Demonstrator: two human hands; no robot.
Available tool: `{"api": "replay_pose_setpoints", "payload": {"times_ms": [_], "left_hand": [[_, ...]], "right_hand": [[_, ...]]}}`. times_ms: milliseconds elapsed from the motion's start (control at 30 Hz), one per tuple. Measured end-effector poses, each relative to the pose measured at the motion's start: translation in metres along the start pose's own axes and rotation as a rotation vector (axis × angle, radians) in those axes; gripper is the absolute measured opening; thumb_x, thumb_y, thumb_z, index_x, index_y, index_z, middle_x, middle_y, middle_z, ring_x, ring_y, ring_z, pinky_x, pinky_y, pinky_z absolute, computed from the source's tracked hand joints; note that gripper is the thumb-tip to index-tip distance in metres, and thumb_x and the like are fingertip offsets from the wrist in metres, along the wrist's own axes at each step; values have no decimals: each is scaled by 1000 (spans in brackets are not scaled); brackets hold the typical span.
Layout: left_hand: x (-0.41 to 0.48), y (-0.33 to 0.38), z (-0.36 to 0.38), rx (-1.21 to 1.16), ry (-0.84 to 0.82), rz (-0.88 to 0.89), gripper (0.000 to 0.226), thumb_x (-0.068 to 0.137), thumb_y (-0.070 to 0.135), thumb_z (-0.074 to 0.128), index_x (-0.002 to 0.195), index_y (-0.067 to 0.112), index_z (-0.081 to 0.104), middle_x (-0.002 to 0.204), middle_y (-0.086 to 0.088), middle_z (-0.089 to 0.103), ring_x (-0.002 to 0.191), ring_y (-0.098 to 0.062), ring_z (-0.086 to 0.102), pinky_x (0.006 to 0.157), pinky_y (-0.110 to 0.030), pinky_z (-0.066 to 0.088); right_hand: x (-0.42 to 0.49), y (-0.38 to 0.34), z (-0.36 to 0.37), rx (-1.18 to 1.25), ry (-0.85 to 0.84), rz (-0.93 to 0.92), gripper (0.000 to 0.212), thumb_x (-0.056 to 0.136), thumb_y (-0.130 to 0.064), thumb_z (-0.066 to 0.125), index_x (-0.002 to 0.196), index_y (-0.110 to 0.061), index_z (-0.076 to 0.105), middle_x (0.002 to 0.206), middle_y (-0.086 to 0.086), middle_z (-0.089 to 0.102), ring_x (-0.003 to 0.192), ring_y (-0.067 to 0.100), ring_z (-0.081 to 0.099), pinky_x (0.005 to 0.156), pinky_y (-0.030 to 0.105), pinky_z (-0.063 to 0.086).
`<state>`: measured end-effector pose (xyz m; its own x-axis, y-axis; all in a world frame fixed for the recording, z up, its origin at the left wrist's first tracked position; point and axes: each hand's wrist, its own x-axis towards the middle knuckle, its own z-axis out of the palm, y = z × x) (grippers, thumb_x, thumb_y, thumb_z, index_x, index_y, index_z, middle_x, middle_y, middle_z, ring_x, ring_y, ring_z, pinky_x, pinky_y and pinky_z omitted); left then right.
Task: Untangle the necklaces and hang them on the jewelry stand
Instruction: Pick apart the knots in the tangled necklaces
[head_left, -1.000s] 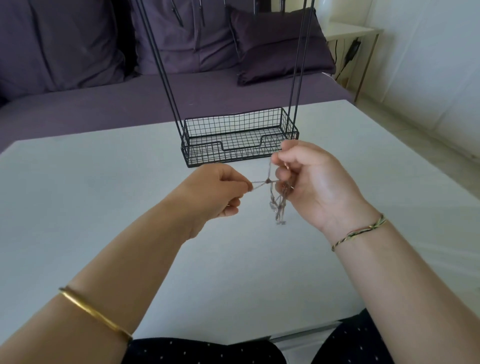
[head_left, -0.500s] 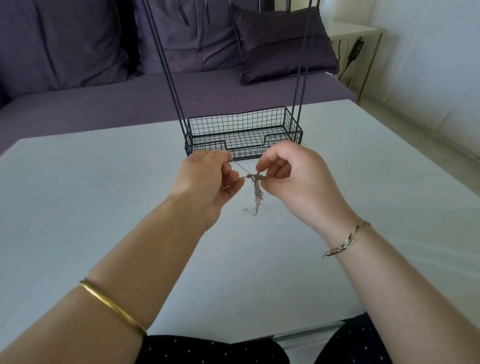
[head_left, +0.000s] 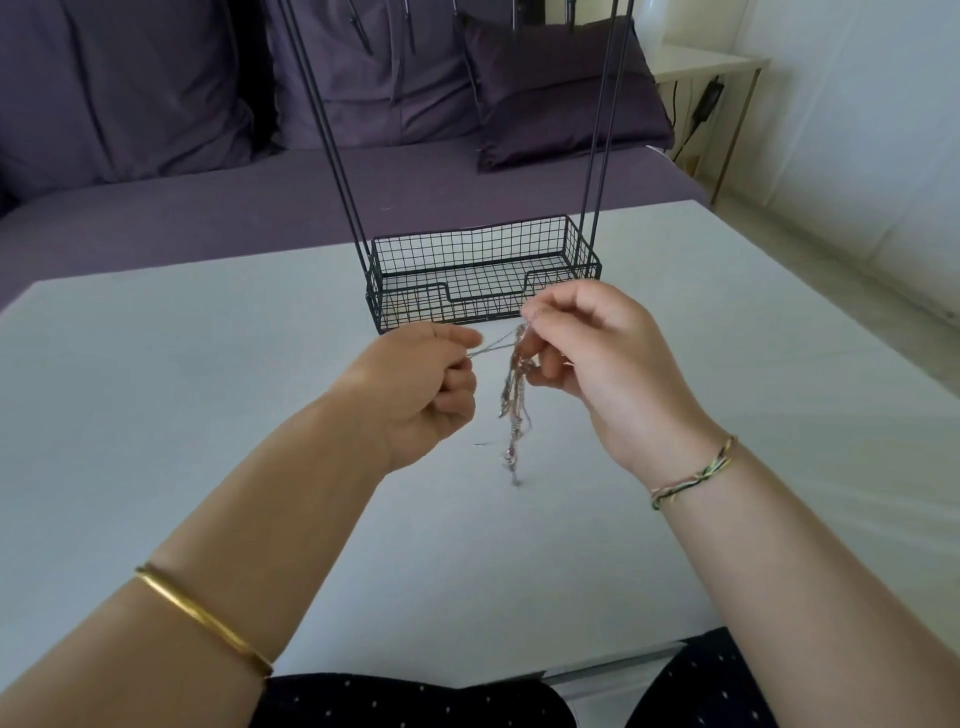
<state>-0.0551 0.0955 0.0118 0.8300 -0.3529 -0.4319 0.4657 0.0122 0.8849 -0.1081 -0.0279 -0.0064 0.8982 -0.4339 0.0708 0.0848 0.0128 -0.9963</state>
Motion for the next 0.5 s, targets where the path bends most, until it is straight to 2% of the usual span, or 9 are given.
{"api": "replay_pose_setpoints", "payload": {"times_ms": [167, 233, 300, 367, 500], "left_hand": [[-2, 3, -2, 61, -86, -28, 29, 94, 0, 34, 94, 8, 62, 59, 1, 32, 45, -8, 23, 37, -15, 24], [-4, 4, 2, 104, -111, -24, 23, 94, 6, 43, 97, 8, 66, 61, 3, 27, 48, -9, 20, 38, -17, 23], [-5, 3, 5, 211, -112, 31, 11, 90, 17, 60, 95, 11, 68, 58, 6, 28, 48, -9, 22, 39, -17, 26], [-5, 1, 6, 387, -98, 129, 10, 81, 21, 71, 89, 17, 68, 52, 9, 36, 48, -9, 27, 42, -18, 31], [-3, -6, 7, 483, -24, 245, 12, 79, 22, 74, 75, 20, 63, 47, 15, 43, 54, -10, 35, 54, -23, 35]], "right_hand": [[3, -1, -3, 4, 50, 75, 8, 86, -7, 61, 79, -11, 64, 69, -1, 63, 56, 8, 54, 65, 28, 50], [4, 0, -3, -10, 66, 95, 5, 85, -10, 62, 81, -8, 65, 68, -2, 62, 55, 8, 53, 65, 27, 48], [5, 2, -3, -57, 83, 102, 11, 84, -15, 65, 85, -4, 65, 67, -2, 60, 54, 10, 49, 65, 28, 46], [5, 3, -2, -97, 85, 88, 15, 83, -20, 68, 84, -6, 63, 67, -1, 58, 56, 11, 47, 64, 28, 45], [6, 4, 1, -156, 72, 85, 16, 82, -22, 69, 81, -8, 61, 69, 1, 55, 58, 13, 47, 61, 28, 44]]}}
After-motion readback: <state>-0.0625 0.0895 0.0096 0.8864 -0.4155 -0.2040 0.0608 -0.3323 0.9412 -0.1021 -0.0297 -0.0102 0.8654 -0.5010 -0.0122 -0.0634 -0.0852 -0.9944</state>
